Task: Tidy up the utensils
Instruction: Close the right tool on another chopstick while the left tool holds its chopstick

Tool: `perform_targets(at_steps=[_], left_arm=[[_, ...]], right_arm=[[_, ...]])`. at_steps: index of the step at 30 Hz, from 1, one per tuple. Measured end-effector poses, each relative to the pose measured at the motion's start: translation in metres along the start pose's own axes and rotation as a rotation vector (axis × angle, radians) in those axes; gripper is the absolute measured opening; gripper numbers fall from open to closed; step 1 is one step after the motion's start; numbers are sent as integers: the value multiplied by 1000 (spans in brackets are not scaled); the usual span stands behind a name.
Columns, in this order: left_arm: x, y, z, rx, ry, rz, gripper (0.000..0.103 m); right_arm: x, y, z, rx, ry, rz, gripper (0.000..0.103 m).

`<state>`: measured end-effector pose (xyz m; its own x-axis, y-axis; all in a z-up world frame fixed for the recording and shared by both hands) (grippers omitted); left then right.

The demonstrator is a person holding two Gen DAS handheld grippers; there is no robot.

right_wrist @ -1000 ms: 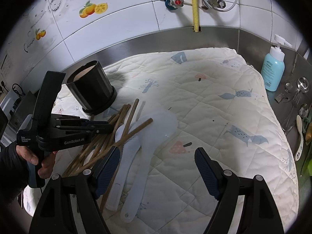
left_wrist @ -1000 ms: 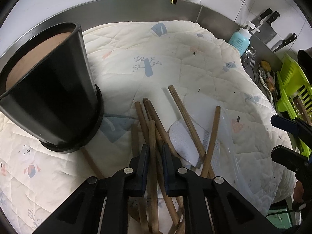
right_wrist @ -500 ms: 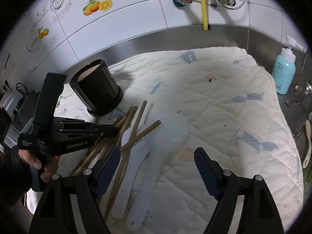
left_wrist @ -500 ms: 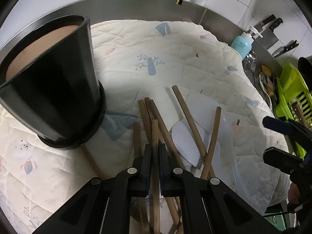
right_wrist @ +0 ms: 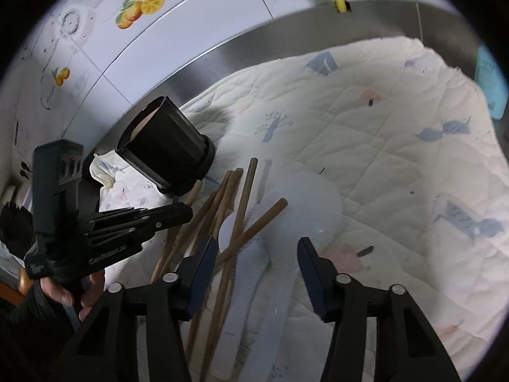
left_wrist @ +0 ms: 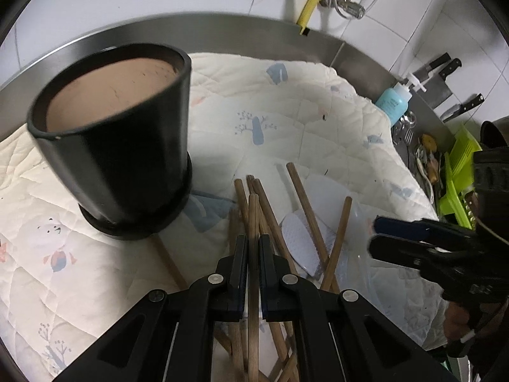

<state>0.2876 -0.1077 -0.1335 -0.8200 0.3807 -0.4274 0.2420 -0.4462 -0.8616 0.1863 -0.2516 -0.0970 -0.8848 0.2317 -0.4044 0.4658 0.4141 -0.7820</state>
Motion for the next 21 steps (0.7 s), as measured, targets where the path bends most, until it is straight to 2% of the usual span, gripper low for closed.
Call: perform_targets(at_steps=[7, 16, 19, 21], left_arm=[[2, -19, -2, 5, -8, 37, 6], [8, -36, -11, 11, -22, 65, 6], [11, -39, -13, 13, -28, 69, 6], [12, -40, -15, 13, -32, 72, 6]], right_arm=[[-7, 9, 0, -112, 101, -38, 46], [-3, 29, 0, -98, 188, -106, 34], [-5, 30, 1, -87, 210, -94, 33], [-7, 32, 5, -80, 235, -93, 27]])
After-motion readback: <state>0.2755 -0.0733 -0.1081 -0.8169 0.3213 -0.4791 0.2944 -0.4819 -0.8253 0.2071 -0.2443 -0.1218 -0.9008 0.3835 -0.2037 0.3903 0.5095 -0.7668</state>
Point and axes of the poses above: each gripper's, at about its wrist camera, not at the fingertips, and y roughly the way its jaws point, z to its right, x to its underside, the point moved 3 cm from there along y, roughly the way its jaws point, and after that the axes turned 5 degrees about -z, right-handed, at the moved point
